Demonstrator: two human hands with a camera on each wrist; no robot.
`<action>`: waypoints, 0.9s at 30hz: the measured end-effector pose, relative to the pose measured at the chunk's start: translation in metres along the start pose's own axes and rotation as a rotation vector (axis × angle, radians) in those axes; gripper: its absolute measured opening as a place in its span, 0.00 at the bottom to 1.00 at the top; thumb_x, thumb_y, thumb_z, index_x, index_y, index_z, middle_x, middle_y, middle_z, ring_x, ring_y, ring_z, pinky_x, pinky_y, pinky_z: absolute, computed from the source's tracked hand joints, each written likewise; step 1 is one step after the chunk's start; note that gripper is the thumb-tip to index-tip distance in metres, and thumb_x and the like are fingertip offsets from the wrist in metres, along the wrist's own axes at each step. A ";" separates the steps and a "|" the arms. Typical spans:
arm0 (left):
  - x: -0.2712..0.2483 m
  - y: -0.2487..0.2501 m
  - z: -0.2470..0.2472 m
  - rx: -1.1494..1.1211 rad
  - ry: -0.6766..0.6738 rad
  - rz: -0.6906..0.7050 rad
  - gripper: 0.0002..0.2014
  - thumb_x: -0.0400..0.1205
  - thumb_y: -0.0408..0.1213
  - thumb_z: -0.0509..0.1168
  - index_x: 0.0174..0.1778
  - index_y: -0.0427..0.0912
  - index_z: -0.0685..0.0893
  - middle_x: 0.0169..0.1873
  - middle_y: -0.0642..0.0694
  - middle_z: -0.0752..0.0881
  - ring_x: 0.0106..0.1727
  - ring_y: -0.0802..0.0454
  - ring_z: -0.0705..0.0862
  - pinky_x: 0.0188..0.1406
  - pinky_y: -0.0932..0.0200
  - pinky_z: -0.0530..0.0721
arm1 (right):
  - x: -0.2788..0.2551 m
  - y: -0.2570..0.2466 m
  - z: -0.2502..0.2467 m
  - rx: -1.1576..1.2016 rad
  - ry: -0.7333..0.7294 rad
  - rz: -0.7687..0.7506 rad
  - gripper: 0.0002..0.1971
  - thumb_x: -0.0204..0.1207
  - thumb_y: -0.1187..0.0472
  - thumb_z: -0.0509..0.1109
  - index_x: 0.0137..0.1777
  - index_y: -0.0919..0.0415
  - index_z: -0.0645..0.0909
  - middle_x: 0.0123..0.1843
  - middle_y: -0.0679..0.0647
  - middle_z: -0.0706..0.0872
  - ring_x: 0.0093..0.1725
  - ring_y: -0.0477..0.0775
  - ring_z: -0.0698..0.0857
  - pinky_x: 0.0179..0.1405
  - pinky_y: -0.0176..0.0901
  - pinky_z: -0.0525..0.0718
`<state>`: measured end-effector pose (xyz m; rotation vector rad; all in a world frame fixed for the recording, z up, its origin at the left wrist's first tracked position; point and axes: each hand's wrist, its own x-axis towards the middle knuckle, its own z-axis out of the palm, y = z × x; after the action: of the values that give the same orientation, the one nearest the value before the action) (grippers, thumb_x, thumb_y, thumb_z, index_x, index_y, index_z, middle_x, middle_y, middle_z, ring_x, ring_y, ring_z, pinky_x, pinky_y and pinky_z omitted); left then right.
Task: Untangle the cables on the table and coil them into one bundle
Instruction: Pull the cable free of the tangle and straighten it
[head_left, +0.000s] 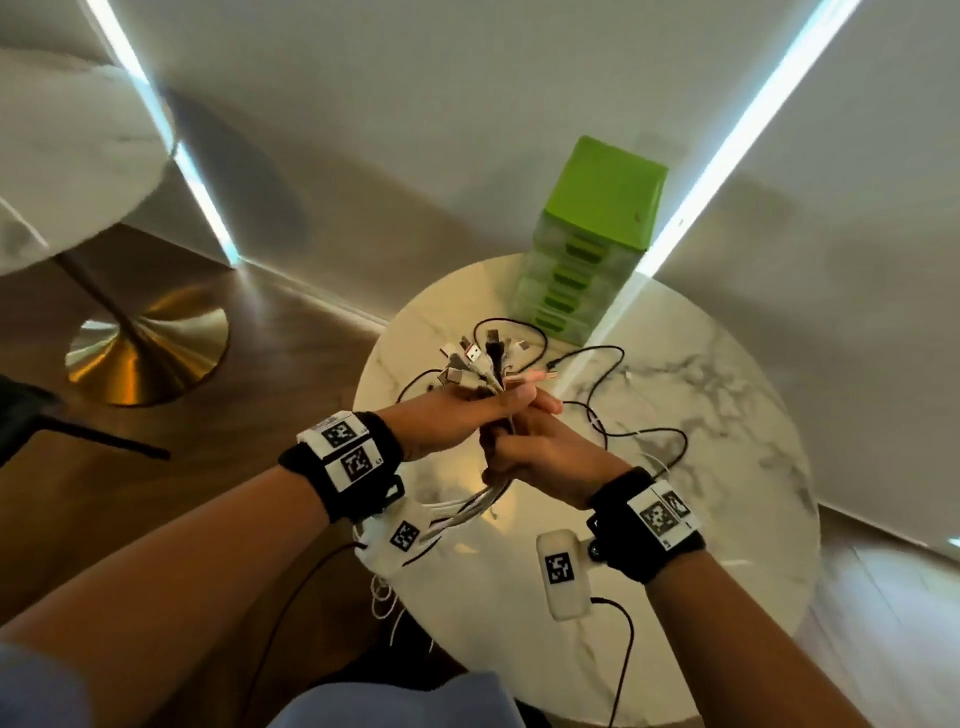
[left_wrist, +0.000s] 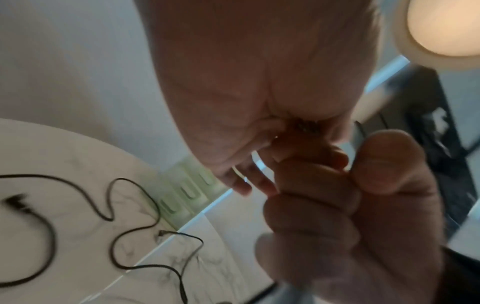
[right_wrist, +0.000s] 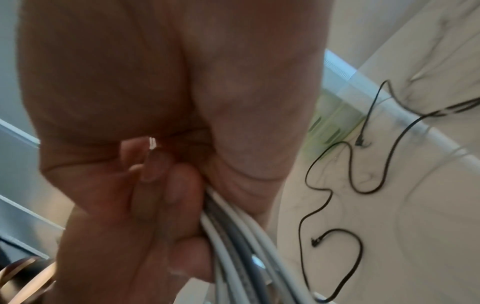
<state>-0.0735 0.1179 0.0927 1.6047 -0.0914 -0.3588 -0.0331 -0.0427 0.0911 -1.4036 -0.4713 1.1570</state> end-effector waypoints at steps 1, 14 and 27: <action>0.003 0.007 0.007 0.036 -0.009 0.013 0.17 0.90 0.51 0.57 0.63 0.51 0.88 0.64 0.48 0.90 0.67 0.51 0.87 0.69 0.46 0.84 | -0.006 0.003 -0.005 -0.004 0.011 -0.041 0.25 0.72 0.76 0.64 0.45 0.39 0.87 0.33 0.51 0.77 0.33 0.50 0.78 0.38 0.44 0.82; 0.050 0.009 0.038 -0.028 0.037 -0.085 0.26 0.83 0.65 0.64 0.58 0.47 0.92 0.23 0.54 0.70 0.30 0.51 0.75 0.67 0.34 0.83 | 0.024 0.076 -0.017 -0.671 0.678 -0.091 0.16 0.83 0.46 0.69 0.44 0.58 0.81 0.35 0.55 0.89 0.36 0.58 0.88 0.43 0.60 0.88; 0.110 -0.029 0.041 -0.204 0.389 -0.094 0.12 0.92 0.36 0.59 0.42 0.50 0.69 0.30 0.52 0.66 0.31 0.54 0.66 0.37 0.58 0.75 | 0.011 0.083 -0.204 -0.617 0.705 0.115 0.13 0.77 0.57 0.76 0.56 0.59 0.78 0.54 0.55 0.85 0.55 0.59 0.85 0.50 0.43 0.78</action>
<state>0.0140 0.0507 0.0446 1.4521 0.3095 -0.1183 0.1139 -0.1560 -0.0271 -2.2713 -0.2398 0.5354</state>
